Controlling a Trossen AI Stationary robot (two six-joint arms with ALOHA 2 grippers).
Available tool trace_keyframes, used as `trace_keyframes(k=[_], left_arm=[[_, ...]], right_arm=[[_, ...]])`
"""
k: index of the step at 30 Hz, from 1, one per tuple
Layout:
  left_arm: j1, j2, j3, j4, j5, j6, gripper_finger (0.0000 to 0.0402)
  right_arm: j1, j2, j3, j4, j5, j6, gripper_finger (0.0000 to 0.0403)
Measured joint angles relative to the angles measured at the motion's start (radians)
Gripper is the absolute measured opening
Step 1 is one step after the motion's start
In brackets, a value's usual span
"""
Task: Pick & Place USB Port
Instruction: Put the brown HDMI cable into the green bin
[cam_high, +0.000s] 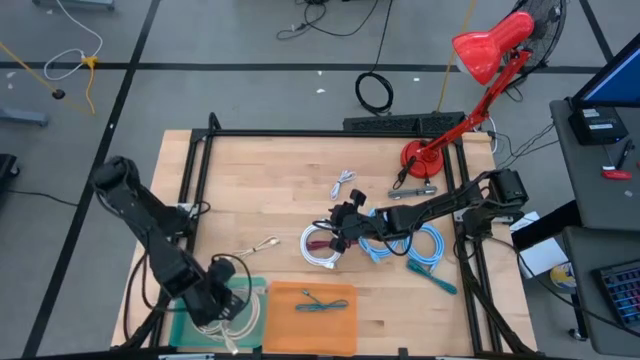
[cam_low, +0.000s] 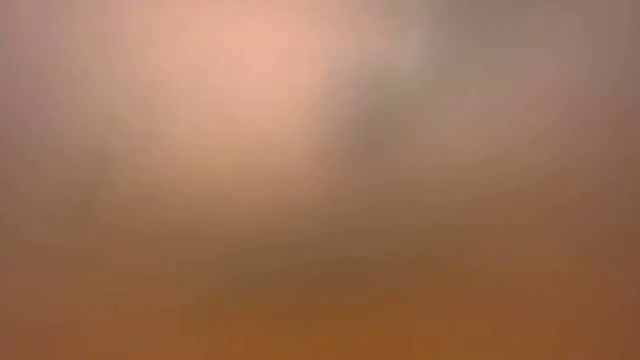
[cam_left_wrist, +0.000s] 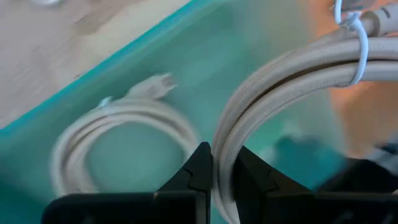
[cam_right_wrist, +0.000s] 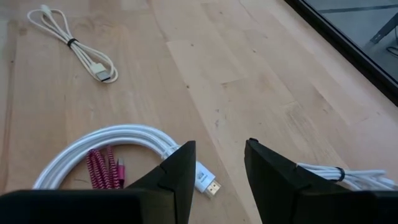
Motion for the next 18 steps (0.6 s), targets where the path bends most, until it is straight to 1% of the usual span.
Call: trace_keyframes(k=[5,10,12,18], left_arm=[[-0.018,0.036,0.001,-0.011,0.043,-0.056,0.0034],[-0.033,0.036,0.001,-0.082,0.059,-0.111,0.0034],[-0.032,0.036,-0.004,-0.113,0.079,-0.115,0.0034],[0.005,0.036,-0.024,-0.137,0.057,-0.076,0.0034]], right_arm=[[0.000,0.000,0.000,0.000,0.000,0.000,0.0130],[-0.001,0.000,0.000,0.000,0.000,-0.003,0.0130],[-0.001,0.000,0.000,0.000,0.000,-0.004,0.0130],[-0.002,0.000,0.000,0.004,0.000,-0.015,0.0130]])
